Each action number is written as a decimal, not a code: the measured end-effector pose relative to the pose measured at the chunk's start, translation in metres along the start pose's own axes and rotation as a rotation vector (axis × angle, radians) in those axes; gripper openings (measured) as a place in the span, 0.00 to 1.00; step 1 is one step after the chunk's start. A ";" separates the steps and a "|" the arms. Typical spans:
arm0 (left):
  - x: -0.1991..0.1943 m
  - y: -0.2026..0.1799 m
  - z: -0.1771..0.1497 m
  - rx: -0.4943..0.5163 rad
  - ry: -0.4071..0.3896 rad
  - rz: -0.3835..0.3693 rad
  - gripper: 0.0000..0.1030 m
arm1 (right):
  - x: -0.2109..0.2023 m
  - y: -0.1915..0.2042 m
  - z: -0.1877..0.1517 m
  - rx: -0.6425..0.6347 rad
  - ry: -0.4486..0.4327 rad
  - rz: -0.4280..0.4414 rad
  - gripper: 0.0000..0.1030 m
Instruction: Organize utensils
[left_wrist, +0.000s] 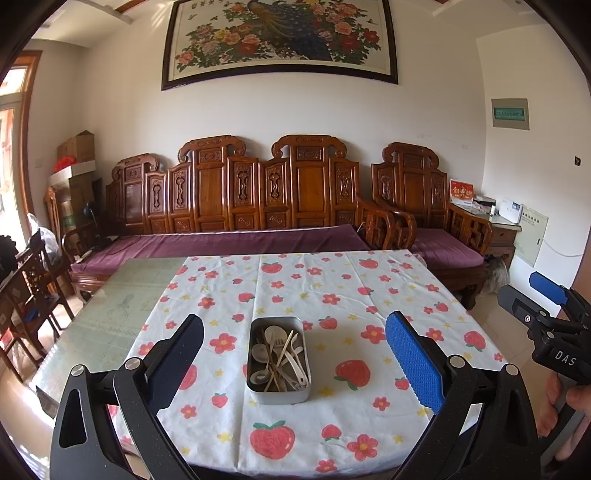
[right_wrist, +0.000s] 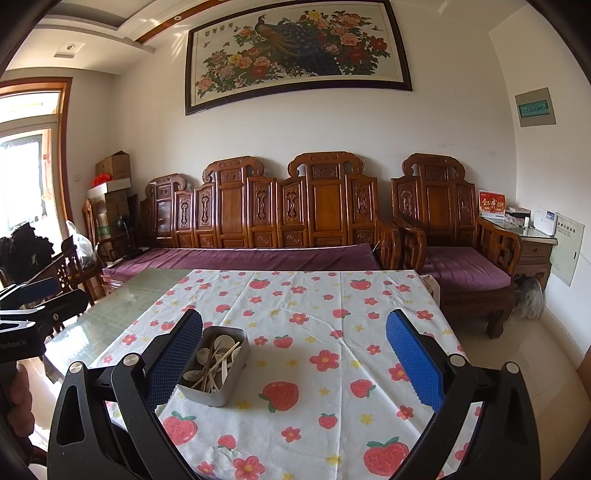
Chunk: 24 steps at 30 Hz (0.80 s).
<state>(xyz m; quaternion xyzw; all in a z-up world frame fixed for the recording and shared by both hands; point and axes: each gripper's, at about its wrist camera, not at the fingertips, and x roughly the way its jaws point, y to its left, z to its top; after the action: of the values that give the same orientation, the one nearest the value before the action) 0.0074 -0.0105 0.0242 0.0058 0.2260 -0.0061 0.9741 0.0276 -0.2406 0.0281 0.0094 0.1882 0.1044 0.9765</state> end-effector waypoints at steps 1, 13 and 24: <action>0.000 0.000 0.000 0.000 0.000 0.000 0.92 | 0.000 -0.001 0.001 -0.001 0.000 0.000 0.97; -0.002 -0.002 0.001 0.002 -0.004 -0.004 0.92 | 0.000 -0.001 0.001 -0.001 0.001 0.000 0.97; -0.002 -0.003 0.002 0.003 -0.006 -0.005 0.92 | 0.000 0.000 -0.003 0.006 0.002 0.007 0.97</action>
<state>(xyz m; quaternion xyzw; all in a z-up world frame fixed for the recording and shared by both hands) 0.0061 -0.0135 0.0268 0.0069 0.2230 -0.0091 0.9747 0.0267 -0.2407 0.0254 0.0131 0.1896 0.1075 0.9759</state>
